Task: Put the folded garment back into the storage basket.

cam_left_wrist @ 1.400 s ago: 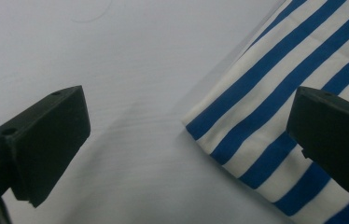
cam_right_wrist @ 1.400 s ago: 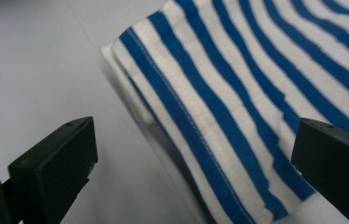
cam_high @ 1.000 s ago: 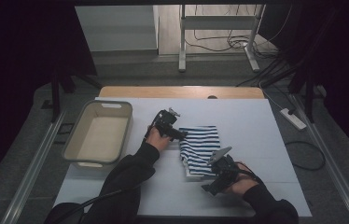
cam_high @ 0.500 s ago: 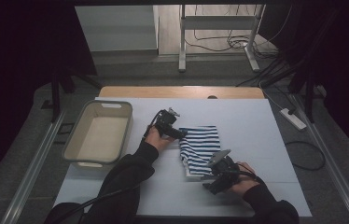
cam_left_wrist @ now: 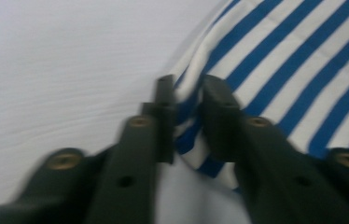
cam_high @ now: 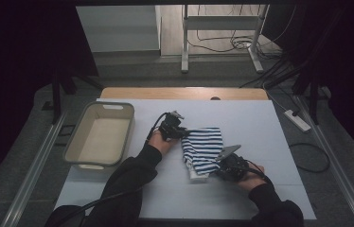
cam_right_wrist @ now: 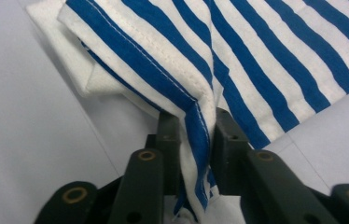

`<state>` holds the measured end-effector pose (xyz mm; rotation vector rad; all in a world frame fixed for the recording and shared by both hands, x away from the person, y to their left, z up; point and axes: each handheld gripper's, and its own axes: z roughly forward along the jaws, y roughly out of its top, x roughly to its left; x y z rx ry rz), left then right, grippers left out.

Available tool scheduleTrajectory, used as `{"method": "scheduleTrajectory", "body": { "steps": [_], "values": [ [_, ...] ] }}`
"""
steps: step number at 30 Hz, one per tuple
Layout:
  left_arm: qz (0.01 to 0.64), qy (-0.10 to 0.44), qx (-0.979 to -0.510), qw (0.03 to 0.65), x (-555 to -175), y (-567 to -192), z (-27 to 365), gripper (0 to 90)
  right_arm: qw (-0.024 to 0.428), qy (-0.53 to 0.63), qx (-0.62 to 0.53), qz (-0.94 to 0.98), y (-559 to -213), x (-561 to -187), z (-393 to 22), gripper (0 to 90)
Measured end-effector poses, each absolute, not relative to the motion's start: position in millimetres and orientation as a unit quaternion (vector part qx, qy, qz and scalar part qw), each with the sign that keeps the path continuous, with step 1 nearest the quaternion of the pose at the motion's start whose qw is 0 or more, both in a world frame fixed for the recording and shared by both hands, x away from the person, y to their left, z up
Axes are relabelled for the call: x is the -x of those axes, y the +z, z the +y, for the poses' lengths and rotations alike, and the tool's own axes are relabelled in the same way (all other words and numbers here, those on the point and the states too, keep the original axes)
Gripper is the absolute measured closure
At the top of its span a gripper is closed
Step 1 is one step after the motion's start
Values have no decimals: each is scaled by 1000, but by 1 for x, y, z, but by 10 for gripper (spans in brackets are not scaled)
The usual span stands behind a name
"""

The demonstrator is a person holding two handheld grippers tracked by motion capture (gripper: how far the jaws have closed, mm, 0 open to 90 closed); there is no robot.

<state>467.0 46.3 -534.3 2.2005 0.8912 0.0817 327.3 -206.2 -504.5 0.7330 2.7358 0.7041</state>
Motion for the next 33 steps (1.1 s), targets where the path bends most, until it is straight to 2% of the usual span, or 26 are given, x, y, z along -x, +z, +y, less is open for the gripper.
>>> {"method": "scheduleTrajectory", "body": {
  "steps": [6,17,33],
  "values": [
    [341,43,-865,366,-466,-532,44,827,84,246,-271,927,-502,-333,-208,786],
    [317,95,-873,359,-457,-523,42,832,33,302,-311,900,-487,-330,-206,796],
    [305,113,-871,369,-451,-489,55,832,40,355,-285,890,-455,-317,-191,798]
  ]
}}
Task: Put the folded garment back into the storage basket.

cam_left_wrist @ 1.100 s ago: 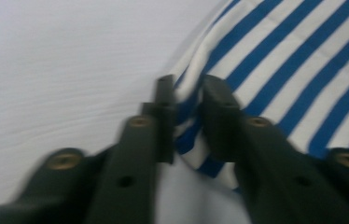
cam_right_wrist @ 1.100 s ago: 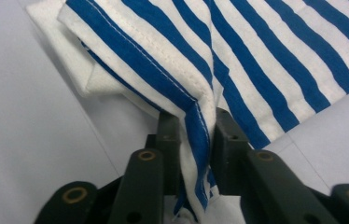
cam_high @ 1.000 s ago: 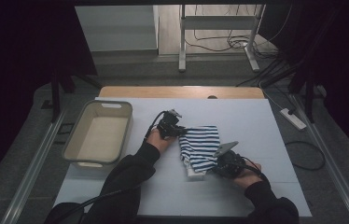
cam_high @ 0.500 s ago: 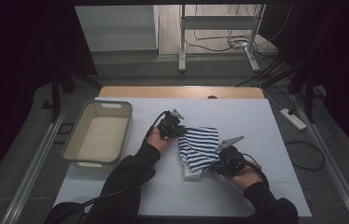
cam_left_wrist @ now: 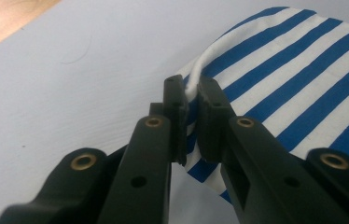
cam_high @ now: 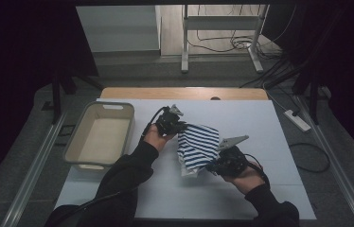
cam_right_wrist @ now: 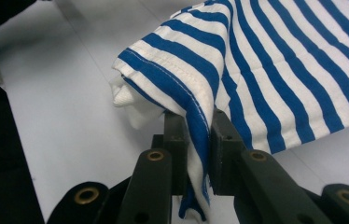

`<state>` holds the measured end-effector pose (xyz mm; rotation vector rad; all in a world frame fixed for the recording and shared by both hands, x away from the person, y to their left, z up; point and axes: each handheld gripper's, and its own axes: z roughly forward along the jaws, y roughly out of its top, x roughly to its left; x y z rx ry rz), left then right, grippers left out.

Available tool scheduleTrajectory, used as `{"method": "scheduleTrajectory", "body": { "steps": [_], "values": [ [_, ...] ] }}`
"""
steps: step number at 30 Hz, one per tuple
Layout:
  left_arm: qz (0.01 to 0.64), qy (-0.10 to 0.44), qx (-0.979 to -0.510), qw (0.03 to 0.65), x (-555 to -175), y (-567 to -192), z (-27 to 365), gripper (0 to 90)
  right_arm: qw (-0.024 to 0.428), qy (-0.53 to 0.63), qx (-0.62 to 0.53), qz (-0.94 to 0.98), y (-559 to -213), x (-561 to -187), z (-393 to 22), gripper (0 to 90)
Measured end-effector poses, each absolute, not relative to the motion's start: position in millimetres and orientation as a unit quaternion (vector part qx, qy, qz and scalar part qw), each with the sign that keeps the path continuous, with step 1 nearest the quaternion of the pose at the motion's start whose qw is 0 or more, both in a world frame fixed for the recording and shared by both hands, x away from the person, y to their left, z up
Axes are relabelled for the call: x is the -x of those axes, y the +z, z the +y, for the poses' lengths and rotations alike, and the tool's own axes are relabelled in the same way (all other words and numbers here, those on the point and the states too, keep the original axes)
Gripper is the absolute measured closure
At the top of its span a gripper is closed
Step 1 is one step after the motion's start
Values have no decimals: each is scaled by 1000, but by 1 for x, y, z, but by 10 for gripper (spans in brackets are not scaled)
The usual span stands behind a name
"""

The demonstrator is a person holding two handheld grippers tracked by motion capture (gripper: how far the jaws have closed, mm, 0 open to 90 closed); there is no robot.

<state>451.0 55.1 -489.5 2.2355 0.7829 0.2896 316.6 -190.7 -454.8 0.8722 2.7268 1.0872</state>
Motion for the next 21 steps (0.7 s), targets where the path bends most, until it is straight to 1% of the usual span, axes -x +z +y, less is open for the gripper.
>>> {"method": "scheduleTrajectory", "body": {
  "steps": [5,21],
  "values": [
    [310,102,-867,376,-451,-481,63,831,43,361,-278,889,-449,-314,-186,798],
    [310,117,-871,362,-445,-457,79,831,31,380,-265,886,-429,-309,-163,797]
  ]
}}
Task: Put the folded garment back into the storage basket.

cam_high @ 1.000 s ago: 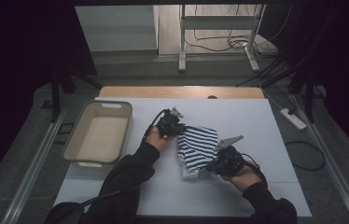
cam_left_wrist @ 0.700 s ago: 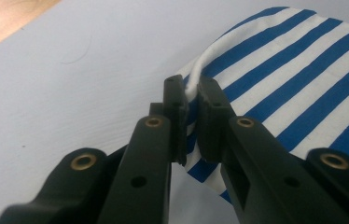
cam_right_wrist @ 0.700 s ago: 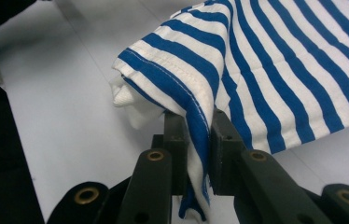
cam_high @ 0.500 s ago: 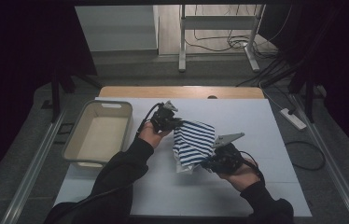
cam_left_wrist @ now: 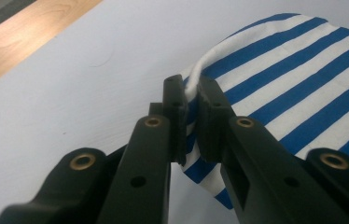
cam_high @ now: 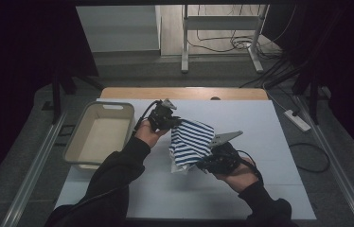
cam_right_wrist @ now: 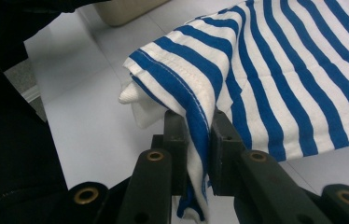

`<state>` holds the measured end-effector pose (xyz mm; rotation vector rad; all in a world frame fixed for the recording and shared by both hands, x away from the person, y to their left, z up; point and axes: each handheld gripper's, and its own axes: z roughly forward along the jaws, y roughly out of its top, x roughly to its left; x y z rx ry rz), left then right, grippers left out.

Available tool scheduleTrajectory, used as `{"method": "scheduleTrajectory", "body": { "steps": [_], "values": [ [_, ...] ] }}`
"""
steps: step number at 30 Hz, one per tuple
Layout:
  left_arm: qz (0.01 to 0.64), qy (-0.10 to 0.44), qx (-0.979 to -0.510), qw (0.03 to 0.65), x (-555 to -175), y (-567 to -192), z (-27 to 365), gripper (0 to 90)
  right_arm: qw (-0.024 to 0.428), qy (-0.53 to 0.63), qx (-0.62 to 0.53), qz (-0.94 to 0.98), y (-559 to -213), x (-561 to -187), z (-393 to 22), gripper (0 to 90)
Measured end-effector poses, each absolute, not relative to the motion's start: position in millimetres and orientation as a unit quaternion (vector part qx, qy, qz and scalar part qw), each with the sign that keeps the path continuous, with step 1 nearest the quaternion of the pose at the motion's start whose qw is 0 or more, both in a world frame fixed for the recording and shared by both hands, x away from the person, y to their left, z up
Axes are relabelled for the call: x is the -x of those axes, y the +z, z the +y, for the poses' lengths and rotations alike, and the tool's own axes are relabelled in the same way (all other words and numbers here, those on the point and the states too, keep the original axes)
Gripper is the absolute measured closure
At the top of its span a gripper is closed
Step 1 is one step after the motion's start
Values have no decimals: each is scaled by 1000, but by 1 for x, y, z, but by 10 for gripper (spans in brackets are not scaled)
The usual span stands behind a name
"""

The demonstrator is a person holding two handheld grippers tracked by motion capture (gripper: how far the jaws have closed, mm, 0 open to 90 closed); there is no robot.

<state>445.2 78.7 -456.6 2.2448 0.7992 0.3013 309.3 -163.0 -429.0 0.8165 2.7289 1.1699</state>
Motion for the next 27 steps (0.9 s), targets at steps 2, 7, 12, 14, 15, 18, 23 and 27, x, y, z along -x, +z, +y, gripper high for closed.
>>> {"method": "scheduleTrajectory", "body": {
  "steps": [2,7,12,14,15,18,23,27],
  "values": [
    [312,121,-871,359,-445,-453,84,831,30,381,-265,885,-427,-310,-158,797],
    [319,124,-868,360,-444,-447,94,830,29,388,-258,884,-424,-311,-149,797],
    [323,129,-867,357,-443,-442,102,829,25,394,-251,884,-421,-313,-142,797],
    [326,131,-865,359,-443,-440,106,829,24,396,-246,884,-420,-314,-137,798],
    [328,131,-864,359,-443,-439,108,829,23,398,-243,885,-418,-314,-132,798],
    [334,133,-861,360,-442,-434,118,829,21,398,-237,886,-416,-315,-125,798],
    [340,137,-858,360,-442,-429,129,829,20,402,-228,886,-412,-317,-114,798],
    [346,141,-854,362,-442,-425,138,829,19,405,-223,886,-408,-319,-106,798]
  ]
}}
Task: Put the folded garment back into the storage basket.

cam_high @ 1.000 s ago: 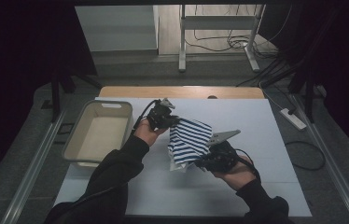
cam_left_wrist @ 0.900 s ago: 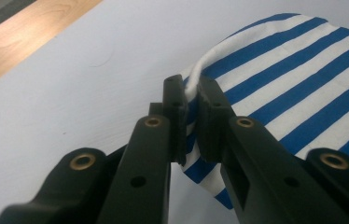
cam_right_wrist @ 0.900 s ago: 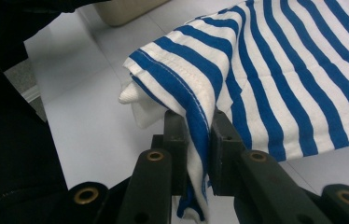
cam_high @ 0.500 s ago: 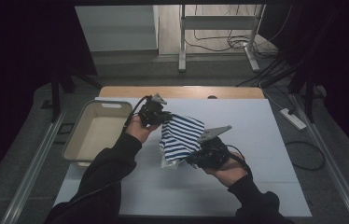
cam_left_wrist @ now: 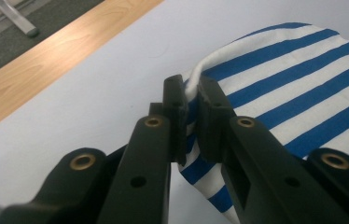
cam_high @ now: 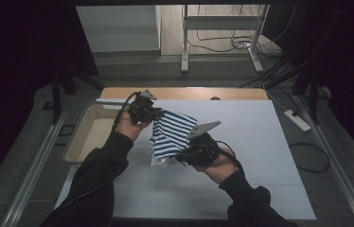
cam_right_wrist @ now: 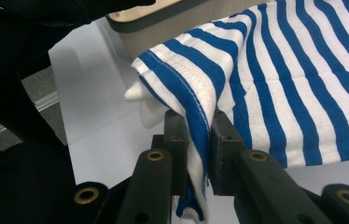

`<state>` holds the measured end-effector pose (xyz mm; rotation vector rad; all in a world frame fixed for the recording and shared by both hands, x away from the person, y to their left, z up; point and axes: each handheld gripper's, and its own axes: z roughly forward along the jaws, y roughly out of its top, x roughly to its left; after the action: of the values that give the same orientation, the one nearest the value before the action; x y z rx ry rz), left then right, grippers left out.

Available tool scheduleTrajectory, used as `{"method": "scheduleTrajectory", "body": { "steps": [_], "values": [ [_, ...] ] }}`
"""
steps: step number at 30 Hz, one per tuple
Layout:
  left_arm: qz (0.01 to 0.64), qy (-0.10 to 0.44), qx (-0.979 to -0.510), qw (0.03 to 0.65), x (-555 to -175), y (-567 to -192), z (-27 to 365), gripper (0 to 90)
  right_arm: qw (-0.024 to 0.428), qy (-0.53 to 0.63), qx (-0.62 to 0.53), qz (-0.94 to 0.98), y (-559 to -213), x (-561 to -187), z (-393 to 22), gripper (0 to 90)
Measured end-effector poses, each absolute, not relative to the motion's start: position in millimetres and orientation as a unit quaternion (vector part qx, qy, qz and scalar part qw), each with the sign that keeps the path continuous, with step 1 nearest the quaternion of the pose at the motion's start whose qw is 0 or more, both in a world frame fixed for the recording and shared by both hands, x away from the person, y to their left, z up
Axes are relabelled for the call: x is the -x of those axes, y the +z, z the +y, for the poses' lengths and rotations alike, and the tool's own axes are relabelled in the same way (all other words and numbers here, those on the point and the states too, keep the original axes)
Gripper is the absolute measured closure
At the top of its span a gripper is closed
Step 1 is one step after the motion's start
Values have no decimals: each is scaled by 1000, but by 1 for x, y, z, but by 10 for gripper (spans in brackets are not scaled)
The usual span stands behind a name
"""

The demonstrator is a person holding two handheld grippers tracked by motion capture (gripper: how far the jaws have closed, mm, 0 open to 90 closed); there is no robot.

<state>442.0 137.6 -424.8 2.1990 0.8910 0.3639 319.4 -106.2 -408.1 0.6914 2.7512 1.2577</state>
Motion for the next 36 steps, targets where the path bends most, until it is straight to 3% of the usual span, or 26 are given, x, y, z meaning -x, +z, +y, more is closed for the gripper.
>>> {"method": "scheduleTrajectory", "body": {
  "steps": [36],
  "values": [
    [397,175,-824,365,-446,-396,220,831,11,425,-187,885,-383,-345,-32,800]
  ]
}}
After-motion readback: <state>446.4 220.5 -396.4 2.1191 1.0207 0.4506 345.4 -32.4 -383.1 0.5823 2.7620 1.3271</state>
